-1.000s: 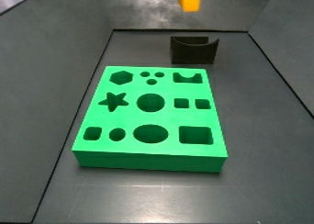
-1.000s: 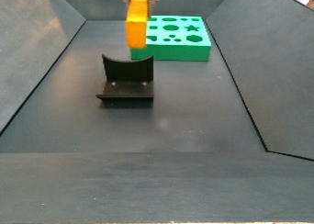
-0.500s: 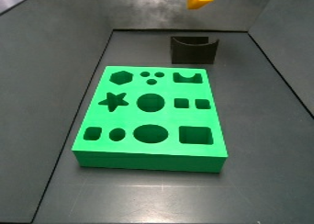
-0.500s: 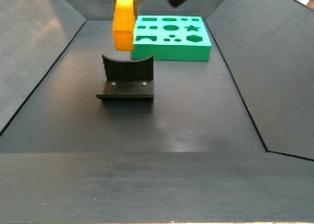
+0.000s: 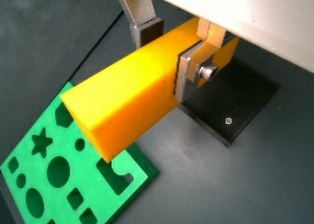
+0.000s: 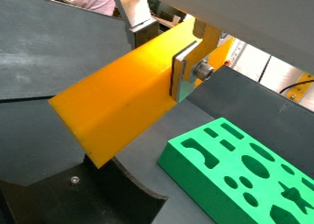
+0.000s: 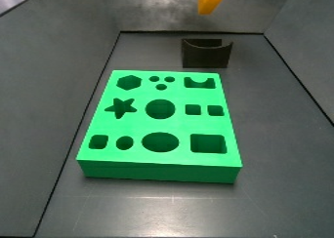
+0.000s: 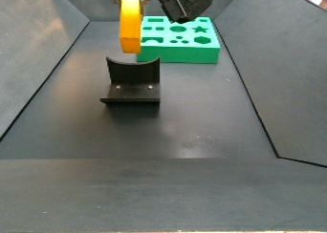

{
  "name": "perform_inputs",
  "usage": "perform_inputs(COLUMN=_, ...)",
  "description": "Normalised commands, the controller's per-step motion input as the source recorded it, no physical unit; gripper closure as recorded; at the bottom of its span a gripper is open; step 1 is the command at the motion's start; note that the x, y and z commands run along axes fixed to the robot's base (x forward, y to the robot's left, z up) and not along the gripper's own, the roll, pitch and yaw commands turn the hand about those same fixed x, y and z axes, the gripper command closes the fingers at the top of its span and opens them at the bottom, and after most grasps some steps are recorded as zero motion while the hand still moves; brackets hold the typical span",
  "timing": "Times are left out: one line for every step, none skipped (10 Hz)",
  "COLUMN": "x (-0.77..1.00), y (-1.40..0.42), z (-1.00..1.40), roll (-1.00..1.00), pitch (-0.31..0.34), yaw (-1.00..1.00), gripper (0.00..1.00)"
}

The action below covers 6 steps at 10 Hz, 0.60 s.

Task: Pick up the rectangle object. Move up. Place the rectangle object on the fixture. Regrasp the rectangle object. Move to above the board. Insert the rectangle object.
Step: Place the rectangle object on the fixture.

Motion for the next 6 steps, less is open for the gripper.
perform_inputs(x=0.13, y=0.14, z=-1.00, roll=-1.00, pitch=0.170, yaw=-0.09, gripper=1.00)
perform_inputs(x=0.14, y=0.14, z=-1.00, roll=-1.00, pitch=0.187, yaw=-0.11, gripper=1.00)
perform_inputs(x=0.15, y=0.14, z=-1.00, roll=-0.98, pitch=0.200, yaw=-0.14, gripper=1.00)
perform_inputs(x=0.16, y=0.14, z=-1.00, roll=-0.76, pitch=0.157, yaw=-0.17, gripper=1.00)
perform_inputs(x=0.17, y=0.14, z=-1.00, roll=-0.59, pitch=0.118, yaw=-0.19, gripper=1.00)
perform_inputs(x=0.18, y=0.15, z=-1.00, roll=-0.36, pitch=0.078, yaw=-0.20, gripper=1.00)
